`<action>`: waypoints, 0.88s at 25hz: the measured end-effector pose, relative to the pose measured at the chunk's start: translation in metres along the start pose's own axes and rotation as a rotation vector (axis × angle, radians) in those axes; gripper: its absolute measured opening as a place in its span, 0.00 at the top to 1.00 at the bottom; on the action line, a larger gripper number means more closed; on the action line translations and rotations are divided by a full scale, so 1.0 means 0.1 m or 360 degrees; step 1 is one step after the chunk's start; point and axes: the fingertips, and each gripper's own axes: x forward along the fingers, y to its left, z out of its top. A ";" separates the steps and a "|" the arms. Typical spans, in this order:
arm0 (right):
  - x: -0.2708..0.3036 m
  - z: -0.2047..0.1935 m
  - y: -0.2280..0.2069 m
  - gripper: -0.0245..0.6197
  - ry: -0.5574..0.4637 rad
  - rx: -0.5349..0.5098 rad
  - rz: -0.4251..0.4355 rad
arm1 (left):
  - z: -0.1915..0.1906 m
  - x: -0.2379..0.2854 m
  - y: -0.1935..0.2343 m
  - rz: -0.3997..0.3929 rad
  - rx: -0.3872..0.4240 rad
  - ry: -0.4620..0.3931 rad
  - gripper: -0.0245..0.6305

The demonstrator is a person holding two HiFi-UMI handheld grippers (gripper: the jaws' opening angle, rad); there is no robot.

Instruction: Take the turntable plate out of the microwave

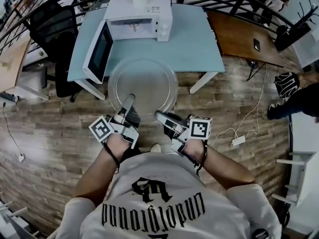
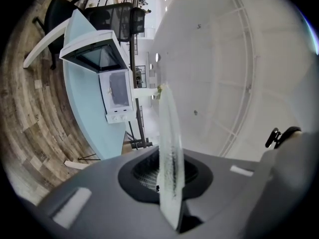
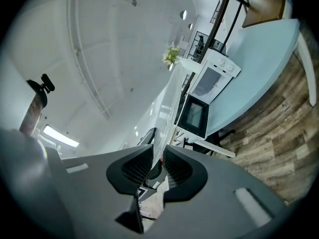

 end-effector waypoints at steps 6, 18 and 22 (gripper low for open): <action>-0.09 -0.13 0.06 0.86 0.0026 0.0019 -0.0033 | -0.08 -0.14 -0.10 0.0008 0.0005 -0.0014 0.85; -0.08 -0.21 0.12 0.86 0.0044 0.0036 -0.0013 | -0.09 -0.24 -0.14 0.0015 0.0017 -0.0025 0.85; -0.08 -0.22 0.10 0.86 0.0047 0.0039 -0.0023 | -0.10 -0.25 -0.13 0.0021 0.0014 -0.0028 0.85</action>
